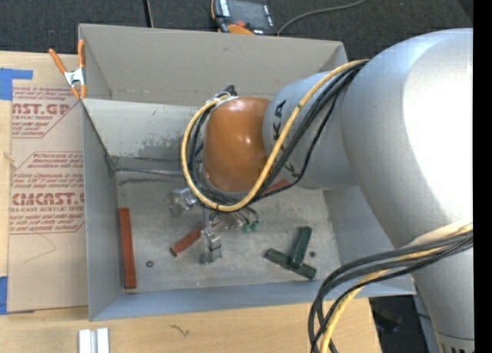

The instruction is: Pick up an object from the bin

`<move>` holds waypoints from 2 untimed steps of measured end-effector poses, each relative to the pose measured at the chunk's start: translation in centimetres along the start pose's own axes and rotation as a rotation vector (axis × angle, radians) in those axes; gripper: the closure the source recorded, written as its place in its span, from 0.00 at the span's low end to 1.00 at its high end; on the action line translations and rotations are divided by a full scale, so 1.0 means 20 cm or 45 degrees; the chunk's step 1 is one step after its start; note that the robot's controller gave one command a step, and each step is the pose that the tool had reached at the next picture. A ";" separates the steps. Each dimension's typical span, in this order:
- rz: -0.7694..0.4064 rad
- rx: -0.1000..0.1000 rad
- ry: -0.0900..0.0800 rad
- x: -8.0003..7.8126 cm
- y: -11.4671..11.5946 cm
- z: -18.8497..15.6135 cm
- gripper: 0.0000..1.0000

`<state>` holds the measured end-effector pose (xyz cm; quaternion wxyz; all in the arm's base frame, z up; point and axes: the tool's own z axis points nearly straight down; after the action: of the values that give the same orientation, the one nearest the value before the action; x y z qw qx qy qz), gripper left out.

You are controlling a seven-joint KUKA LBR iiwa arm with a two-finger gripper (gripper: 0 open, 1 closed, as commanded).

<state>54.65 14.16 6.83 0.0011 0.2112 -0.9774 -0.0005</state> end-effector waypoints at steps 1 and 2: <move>0.001 0.001 -0.004 0.00 0.00 0.00 0.00; 0.001 0.001 -0.004 0.00 0.00 0.00 1.00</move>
Offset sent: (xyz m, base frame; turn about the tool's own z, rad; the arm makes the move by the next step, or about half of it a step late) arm 0.0000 0.0000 0.0000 0.0000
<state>54.70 14.18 6.91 -0.0004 0.2106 -0.9776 -0.0004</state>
